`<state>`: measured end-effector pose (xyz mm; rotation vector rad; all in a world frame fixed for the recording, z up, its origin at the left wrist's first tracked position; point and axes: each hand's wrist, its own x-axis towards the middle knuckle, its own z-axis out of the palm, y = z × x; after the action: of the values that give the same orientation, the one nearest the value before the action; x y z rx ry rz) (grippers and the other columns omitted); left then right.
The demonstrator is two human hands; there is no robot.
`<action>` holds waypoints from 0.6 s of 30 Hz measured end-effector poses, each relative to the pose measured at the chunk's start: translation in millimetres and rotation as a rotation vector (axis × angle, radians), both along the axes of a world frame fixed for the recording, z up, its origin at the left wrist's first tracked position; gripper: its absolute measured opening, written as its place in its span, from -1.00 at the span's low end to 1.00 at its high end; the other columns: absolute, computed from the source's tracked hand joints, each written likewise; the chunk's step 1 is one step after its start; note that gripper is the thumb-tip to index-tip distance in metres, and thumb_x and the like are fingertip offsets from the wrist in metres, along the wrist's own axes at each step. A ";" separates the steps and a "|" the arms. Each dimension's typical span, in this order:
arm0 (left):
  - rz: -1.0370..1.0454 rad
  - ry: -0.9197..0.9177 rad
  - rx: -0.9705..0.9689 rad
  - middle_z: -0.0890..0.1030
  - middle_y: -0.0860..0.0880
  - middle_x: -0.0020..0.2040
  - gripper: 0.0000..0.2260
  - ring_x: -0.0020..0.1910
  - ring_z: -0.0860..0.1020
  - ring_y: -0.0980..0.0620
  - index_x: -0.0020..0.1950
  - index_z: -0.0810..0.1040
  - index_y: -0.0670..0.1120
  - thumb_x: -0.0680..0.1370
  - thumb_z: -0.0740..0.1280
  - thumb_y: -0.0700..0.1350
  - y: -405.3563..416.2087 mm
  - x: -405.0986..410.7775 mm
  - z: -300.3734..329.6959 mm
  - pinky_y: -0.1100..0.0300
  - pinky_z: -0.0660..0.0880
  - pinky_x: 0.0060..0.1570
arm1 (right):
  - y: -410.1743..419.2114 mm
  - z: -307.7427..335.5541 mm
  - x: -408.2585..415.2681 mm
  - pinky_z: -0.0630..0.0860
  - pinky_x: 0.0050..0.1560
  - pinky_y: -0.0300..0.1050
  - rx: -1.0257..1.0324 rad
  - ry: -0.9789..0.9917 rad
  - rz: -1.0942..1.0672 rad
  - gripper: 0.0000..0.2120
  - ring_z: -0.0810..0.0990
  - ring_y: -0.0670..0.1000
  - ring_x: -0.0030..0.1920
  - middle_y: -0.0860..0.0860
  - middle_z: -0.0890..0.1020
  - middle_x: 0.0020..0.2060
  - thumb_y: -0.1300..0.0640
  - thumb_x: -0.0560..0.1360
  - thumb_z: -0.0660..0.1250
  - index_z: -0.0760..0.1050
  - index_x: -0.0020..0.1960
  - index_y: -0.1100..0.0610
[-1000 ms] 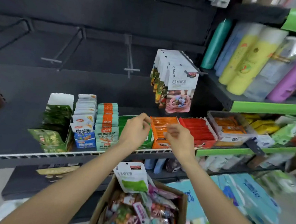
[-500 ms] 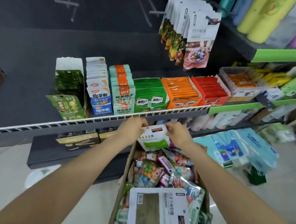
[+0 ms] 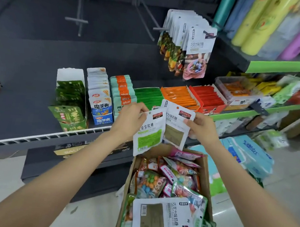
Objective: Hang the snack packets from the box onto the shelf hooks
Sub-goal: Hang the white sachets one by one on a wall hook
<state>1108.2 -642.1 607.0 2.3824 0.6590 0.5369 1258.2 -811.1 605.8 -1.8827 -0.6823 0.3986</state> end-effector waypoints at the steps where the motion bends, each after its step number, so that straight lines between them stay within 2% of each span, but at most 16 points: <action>1: 0.015 -0.025 0.009 0.60 -0.09 -0.03 -0.85 -0.01 0.52 -0.01 0.06 0.58 -0.17 0.57 0.25 -0.21 -2.3 5.6 9.9 0.22 0.37 -0.05 | 1.7 7.4 1.5 0.46 -0.31 -0.30 -0.012 -0.065 -0.015 -0.90 0.56 -0.21 -0.32 0.01 0.61 -0.22 0.35 0.50 0.30 0.53 -0.10 0.19; 3: 0.072 -0.088 -0.003 0.62 -0.08 -0.08 -0.83 -0.09 0.54 0.03 0.09 0.59 -0.16 0.55 0.25 -0.21 -8.3 16.4 30.9 0.27 0.38 -0.11 | 6.8 19.1 5.6 0.34 -0.29 -0.17 -0.048 -0.202 -0.070 -0.78 0.46 -0.08 -0.34 -0.06 0.51 -0.37 0.30 0.49 0.32 0.43 -0.28 0.08; 5: 0.135 -0.167 -0.060 0.65 -0.06 -0.15 -0.82 -0.21 0.54 0.10 0.08 0.62 -0.17 0.54 0.27 -0.23 -13.9 27.9 52.8 0.35 0.38 -0.15 | 11.1 34.9 5.4 0.21 -0.36 -0.19 -0.063 -0.322 -0.108 -0.66 0.31 -0.06 -0.39 -0.06 0.36 -0.46 0.26 0.49 0.31 0.25 -0.36 0.04; 8: 0.156 -0.239 -0.177 0.69 -0.05 -0.07 -0.85 -0.10 0.59 0.09 0.01 0.68 -0.16 0.52 0.33 -0.23 -21.4 48.9 78.9 0.25 0.50 -0.04 | 20.4 58.8 -1.3 0.16 -0.36 -0.13 -0.004 -0.425 -0.059 -0.66 0.25 -0.07 -0.40 -0.04 0.32 -0.45 0.23 0.50 0.29 0.20 -0.34 0.03; 10: 0.154 -0.278 -0.374 0.69 -0.08 -0.07 -0.88 -0.12 0.63 0.04 -0.02 0.69 -0.15 0.49 0.40 -0.22 -24.8 63.0 88.3 0.13 0.60 -0.08 | 27.3 67.3 -5.0 0.22 -0.33 -0.12 0.041 -0.434 0.003 -0.70 0.31 -0.07 -0.40 -0.05 0.35 -0.45 0.21 0.50 0.30 0.25 -0.32 0.05; 12: 0.151 -0.297 -0.609 0.68 -0.13 -0.08 -0.90 -0.15 0.64 -0.01 -0.04 0.68 -0.16 0.47 0.44 -0.20 -25.9 74.1 93.8 0.09 0.63 -0.18 | 31.7 68.4 -5.6 0.39 -0.25 -0.03 0.059 -0.432 0.037 -0.79 0.47 -0.01 -0.31 0.00 0.48 -0.39 0.18 0.50 0.32 0.36 -0.26 0.13; 14: 0.149 -0.301 -0.701 0.68 -0.15 -0.11 -0.93 -0.10 0.66 -0.08 -0.09 0.69 -0.14 0.45 0.47 -0.19 -25.4 81.3 98.0 0.04 0.64 -0.15 | 32.9 68.5 -2.9 0.49 -0.14 0.08 0.086 -0.405 0.047 -0.85 0.55 0.04 -0.22 -0.01 0.55 -0.33 0.16 0.49 0.34 0.41 -0.22 0.14; 15: 0.144 -0.311 -0.729 0.68 -0.15 -0.12 -0.95 -0.09 0.66 -0.11 -0.13 0.69 -0.13 0.44 0.47 -0.17 -24.6 84.1 99.5 0.01 0.63 -0.13 | 32.4 69.4 -1.1 0.50 -0.11 0.06 0.104 -0.377 0.053 -0.84 0.56 -0.01 -0.21 -0.08 0.56 -0.33 0.17 0.48 0.35 0.41 -0.23 0.10; 18: 0.108 -0.336 -0.770 0.69 -0.14 -0.14 -0.93 -0.09 0.67 -0.11 -0.20 0.68 -0.08 0.42 0.49 -0.10 -27.6 89.6 108.4 0.00 0.63 -0.12 | 31.4 74.0 4.7 0.45 -0.15 -0.20 0.140 -0.326 0.071 -0.79 0.54 -0.22 -0.25 -0.22 0.55 -0.38 0.22 0.46 0.37 0.39 -0.26 0.02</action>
<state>1197.8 -669.7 715.4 1.5057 0.6838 0.5792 1262.9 -779.7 679.8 -1.8098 -0.9709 0.0832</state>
